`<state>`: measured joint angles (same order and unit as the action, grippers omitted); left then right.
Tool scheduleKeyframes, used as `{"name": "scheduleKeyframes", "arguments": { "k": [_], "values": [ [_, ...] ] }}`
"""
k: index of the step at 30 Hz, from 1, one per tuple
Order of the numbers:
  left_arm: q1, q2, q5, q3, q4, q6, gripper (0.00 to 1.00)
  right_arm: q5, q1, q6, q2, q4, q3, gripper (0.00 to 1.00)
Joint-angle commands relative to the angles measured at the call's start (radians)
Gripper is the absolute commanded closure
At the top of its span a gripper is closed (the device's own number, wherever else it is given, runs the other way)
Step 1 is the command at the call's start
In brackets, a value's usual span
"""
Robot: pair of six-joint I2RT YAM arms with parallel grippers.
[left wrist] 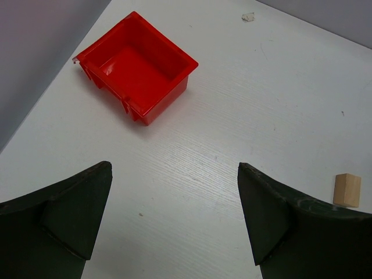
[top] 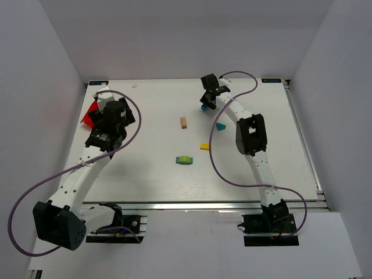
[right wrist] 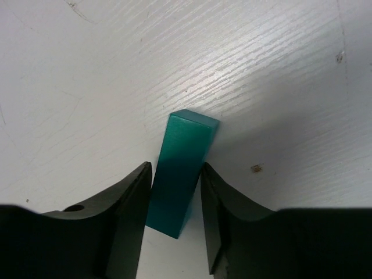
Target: Build the wood block tower
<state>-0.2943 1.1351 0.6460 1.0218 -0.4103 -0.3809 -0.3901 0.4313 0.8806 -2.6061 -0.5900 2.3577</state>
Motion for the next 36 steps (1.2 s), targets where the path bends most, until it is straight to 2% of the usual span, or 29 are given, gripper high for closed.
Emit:
{"name": "scheduleKeyframes", "arguments": {
  "k": [1,6,7,13,15,20,24,36],
  "values": [
    [-0.005,-0.035,-0.005,-0.002,0.019,0.011,0.02,-0.019,-0.006,-0.025,0.006,-0.022,-0.049,0.59],
    [-0.005,-0.041,-0.011,-0.006,0.022,0.008,0.02,-0.001,-0.003,-0.115,0.104,-0.005,-0.149,0.61],
    [-0.005,-0.043,-0.012,-0.005,0.022,0.008,0.02,0.011,-0.002,-0.152,0.145,0.008,-0.21,0.62],
    [-0.008,-0.054,-0.022,-0.008,0.019,0.007,0.02,0.151,0.01,-0.365,0.282,0.068,-0.382,0.65],
    [-0.008,-0.057,-0.026,-0.008,0.019,0.008,0.02,0.212,0.02,-0.42,0.317,0.079,-0.474,0.65],
    [-0.008,-0.057,-0.04,-0.005,0.022,0.008,0.02,0.25,0.043,-0.505,0.44,0.137,-0.687,0.65],
    [-0.008,-0.066,-0.046,-0.008,0.022,0.01,0.02,0.203,0.057,-0.534,0.465,0.111,-0.706,0.58],
    [-0.008,-0.072,-0.046,-0.012,0.024,0.011,0.02,0.068,0.092,-0.578,0.416,0.022,-0.615,0.57]
  ]
}}
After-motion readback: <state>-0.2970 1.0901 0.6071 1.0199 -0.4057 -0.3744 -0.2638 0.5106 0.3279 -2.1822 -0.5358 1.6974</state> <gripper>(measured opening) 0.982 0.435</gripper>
